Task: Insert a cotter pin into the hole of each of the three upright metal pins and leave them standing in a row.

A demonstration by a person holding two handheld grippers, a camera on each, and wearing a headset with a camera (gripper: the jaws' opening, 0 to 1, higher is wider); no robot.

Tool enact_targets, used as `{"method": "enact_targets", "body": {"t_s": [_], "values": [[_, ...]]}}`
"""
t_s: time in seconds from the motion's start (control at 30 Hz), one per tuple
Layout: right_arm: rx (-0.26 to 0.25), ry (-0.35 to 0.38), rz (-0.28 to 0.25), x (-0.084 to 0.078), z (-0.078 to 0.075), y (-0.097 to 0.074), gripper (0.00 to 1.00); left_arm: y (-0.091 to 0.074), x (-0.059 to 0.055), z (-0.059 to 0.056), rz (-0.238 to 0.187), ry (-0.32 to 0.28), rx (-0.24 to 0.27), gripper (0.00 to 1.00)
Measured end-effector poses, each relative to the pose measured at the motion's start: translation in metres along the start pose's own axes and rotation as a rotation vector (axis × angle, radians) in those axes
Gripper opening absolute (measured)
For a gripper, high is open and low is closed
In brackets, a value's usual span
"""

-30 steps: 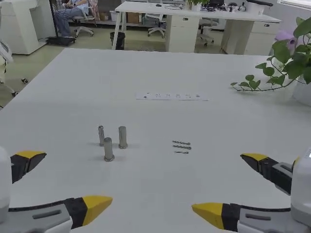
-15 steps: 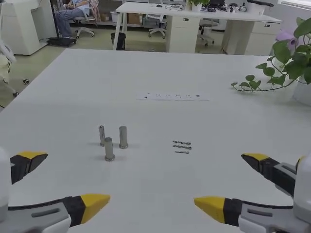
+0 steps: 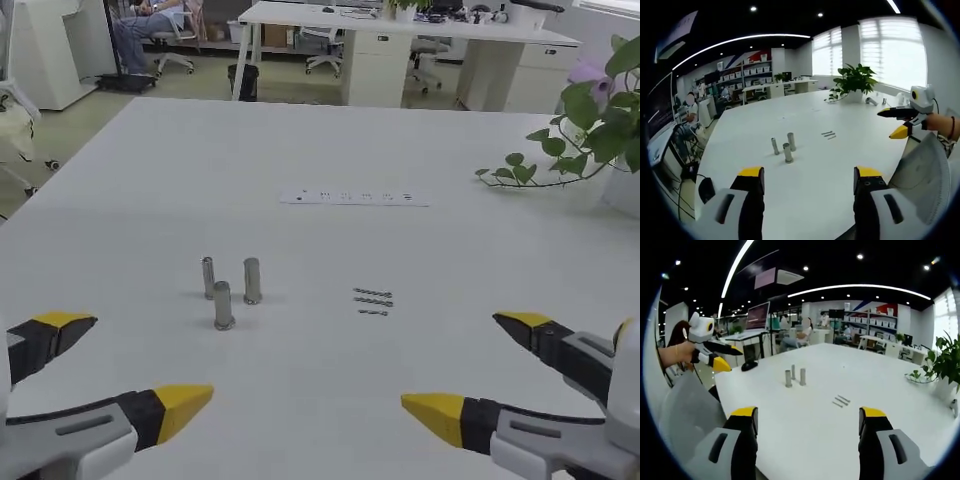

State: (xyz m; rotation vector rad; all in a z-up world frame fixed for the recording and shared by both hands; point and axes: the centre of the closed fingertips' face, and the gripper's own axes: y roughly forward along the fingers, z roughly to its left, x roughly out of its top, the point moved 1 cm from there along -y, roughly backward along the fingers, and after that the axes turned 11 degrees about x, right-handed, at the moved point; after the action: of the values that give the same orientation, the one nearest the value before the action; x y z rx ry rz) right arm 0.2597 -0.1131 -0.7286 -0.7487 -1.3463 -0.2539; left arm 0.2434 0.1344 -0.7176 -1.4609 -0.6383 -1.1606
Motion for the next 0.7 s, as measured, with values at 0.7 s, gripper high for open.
{"method": "enact_targets", "body": {"t_s": [0.7], "values": [[0.017, 0.01, -0.006, 0.002, -0.004, 0.006, 0.77, 0.054, 0.028, 0.046, -0.06, 0.033, 0.053, 0.42]]}}
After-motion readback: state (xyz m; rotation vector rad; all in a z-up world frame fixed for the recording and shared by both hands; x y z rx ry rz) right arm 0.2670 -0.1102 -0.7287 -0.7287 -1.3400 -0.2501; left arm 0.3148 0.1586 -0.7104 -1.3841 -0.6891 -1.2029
